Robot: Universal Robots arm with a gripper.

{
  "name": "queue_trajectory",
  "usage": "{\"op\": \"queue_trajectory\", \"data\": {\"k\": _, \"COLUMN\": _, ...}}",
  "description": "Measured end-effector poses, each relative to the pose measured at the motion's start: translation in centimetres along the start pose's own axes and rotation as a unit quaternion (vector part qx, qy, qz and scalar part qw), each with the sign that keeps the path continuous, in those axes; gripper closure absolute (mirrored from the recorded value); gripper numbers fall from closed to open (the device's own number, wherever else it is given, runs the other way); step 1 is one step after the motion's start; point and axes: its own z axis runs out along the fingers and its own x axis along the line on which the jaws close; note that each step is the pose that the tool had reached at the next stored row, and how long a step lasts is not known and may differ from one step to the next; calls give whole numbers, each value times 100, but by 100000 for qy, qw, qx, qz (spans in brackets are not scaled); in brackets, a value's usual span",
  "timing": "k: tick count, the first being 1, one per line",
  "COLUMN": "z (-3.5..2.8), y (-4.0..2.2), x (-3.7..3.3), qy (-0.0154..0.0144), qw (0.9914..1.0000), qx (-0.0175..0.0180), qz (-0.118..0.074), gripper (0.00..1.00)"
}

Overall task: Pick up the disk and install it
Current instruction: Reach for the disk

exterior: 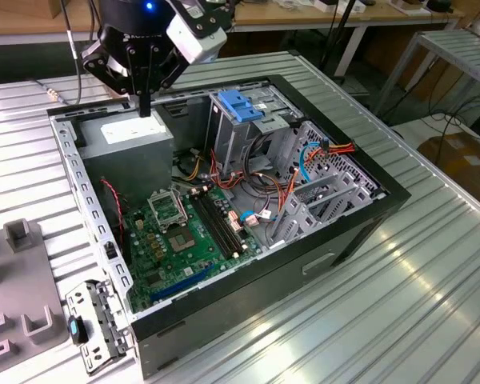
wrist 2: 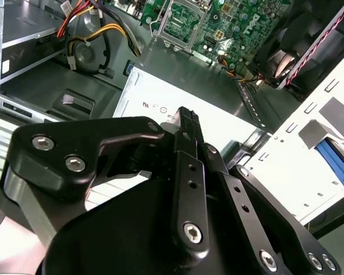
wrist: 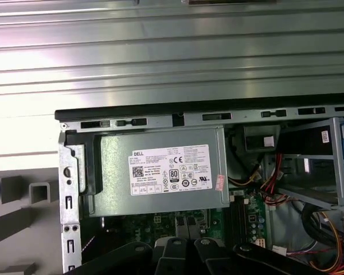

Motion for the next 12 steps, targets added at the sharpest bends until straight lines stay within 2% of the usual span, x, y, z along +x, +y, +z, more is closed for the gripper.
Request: {"op": "queue_trajectory", "data": {"k": 12, "z": -1, "y": -2, "x": 27, "qy": 0, "qw": 100000, "qx": -1, "qz": 3, "gripper": 89}}
